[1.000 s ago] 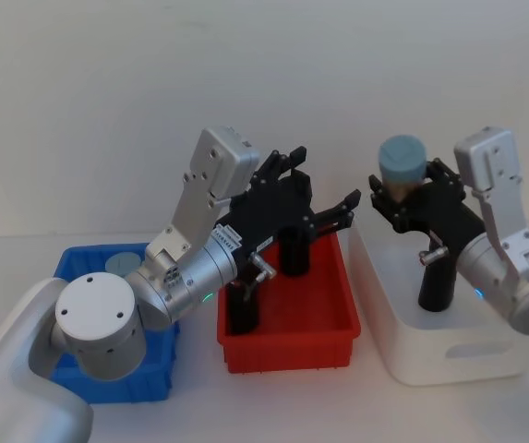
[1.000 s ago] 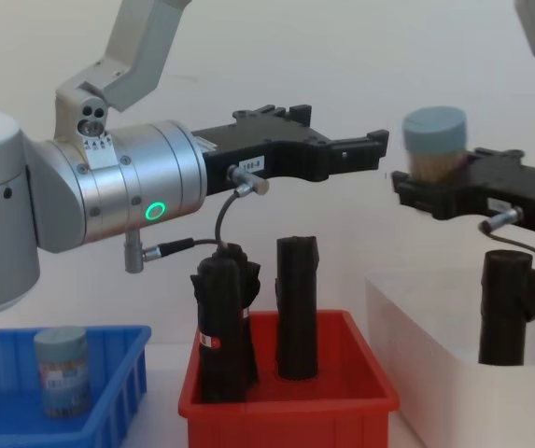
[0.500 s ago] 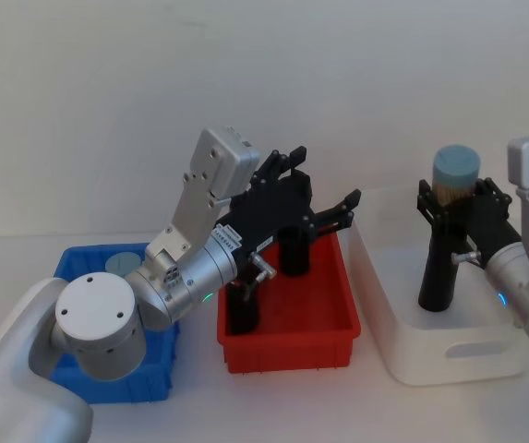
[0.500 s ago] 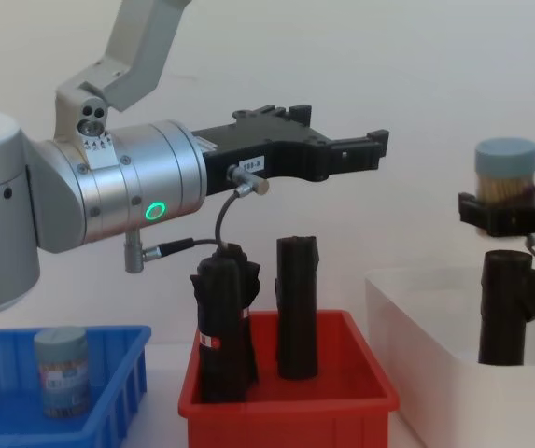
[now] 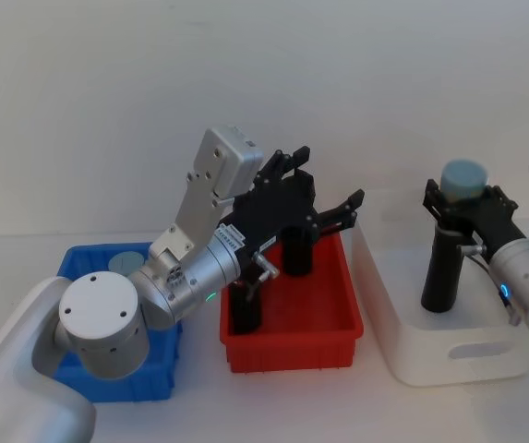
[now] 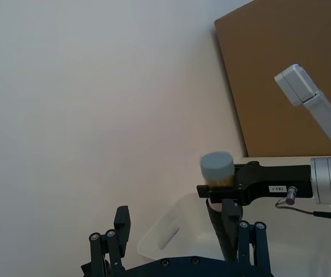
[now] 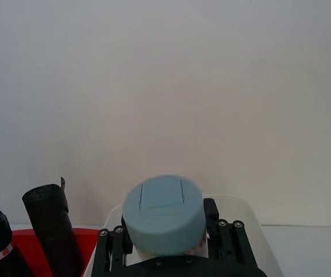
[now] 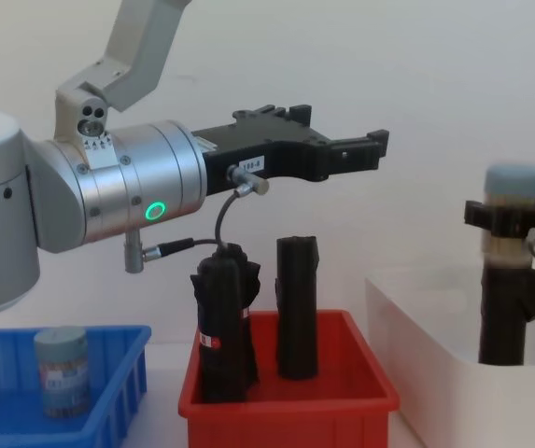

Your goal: Pick the cotton swabs from the blue box and place them into the white box.

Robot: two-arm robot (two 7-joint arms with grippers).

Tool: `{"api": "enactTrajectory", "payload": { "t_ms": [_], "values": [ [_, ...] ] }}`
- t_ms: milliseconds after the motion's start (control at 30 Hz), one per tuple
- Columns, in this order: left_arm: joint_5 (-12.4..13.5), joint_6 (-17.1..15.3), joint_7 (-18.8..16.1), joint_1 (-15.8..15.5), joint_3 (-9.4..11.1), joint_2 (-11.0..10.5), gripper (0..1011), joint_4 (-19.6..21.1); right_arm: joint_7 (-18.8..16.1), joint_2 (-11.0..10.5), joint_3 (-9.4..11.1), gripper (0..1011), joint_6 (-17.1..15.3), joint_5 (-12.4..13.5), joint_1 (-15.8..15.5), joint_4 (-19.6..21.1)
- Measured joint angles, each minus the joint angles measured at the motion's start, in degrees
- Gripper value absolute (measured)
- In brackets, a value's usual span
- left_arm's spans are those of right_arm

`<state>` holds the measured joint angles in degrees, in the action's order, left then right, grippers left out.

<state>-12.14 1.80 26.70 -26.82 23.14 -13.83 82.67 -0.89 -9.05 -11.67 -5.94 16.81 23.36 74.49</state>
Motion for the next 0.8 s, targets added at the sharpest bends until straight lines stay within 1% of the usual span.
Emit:
{"api": "enactTrajectory", "payload": {
  "t_ms": [33,100,133,167,233,267,400,800],
  "values": [
    [0.0,0.0,0.0,0.0,0.0,0.0,1004,0.0,-0.1,0.1,0.0,689,0.0,0.3,0.1,-0.1],
    [0.0,0.0,0.0,0.0,0.0,0.0,1004,0.0,-0.2,0.2,0.1,769,-0.1,1.0,0.3,-0.3],
    [0.0,0.0,0.0,0.0,0.0,0.0,1004,0.0,-0.2,0.3,0.1,787,-0.1,1.1,0.4,-0.4],
    [0.0,0.0,0.0,0.0,0.0,0.0,1004,0.0,-0.3,0.3,0.2,839,-0.1,1.5,0.6,-0.5],
    [0.0,0.0,0.0,0.0,0.0,0.0,1004,0.0,-0.4,0.4,0.2,869,-0.2,1.9,0.7,-0.6],
    [0.0,0.0,0.0,0.0,0.0,0.0,1004,0.0,-0.5,0.4,0.2,920,-0.2,2.1,0.7,-0.7],
    [0.0,0.0,0.0,0.0,0.0,0.0,1004,0.0,-0.6,0.6,0.3,1001,-0.2,2.8,1.0,-0.9],
    [0.0,0.0,0.0,0.0,0.0,0.0,1004,0.0,-0.8,0.8,0.4,1001,-0.3,3.8,1.4,-1.2]
  ]
}}
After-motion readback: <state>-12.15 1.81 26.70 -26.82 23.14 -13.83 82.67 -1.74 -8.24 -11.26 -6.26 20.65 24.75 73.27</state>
